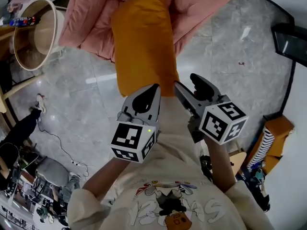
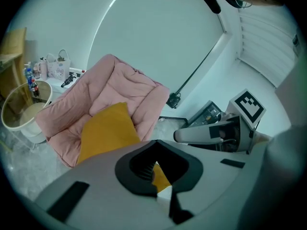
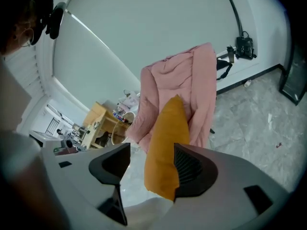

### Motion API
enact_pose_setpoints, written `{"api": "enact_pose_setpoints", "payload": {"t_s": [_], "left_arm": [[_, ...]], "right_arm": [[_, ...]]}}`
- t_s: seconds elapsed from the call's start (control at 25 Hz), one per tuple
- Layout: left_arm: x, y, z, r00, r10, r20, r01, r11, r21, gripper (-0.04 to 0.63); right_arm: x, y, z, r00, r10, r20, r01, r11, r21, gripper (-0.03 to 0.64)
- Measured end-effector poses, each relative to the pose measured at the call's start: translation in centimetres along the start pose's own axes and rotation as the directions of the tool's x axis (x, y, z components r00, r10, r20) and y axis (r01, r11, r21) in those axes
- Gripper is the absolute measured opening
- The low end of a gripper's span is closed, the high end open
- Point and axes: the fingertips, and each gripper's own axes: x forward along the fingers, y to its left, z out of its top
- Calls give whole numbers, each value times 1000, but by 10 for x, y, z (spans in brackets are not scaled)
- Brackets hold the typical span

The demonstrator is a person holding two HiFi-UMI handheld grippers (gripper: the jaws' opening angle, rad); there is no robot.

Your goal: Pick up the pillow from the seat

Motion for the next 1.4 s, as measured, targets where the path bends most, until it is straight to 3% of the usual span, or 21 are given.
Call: {"api": "enact_pose_setpoints", "payload": {"t_s": [0.2,0.32,0.56,1.12,1.4], "left_arm": [[23,10,-6,1000,8,-16,-8,1000,-18,5],[30,20,-2,1000,27,-7,-28,999,-44,5],[44,45,-13,997,69,-18,-70,995,-75,6],[67,96,-48,992,117,-54,-125,979,-164,5],[72,98,-60,989,123,-82,-137,971,-198,5]], "right_arm": [[19,-13,-3,998,21,-51,-21,1000,9,329],[33,-16,-5,995,28,-93,-27,1000,17,393],[62,-27,-13,991,3,-137,-1,1000,18,462],[130,-59,-45,965,22,-263,-7,998,57,514],[142,-66,-57,949,34,-314,-7,996,87,515]]}}
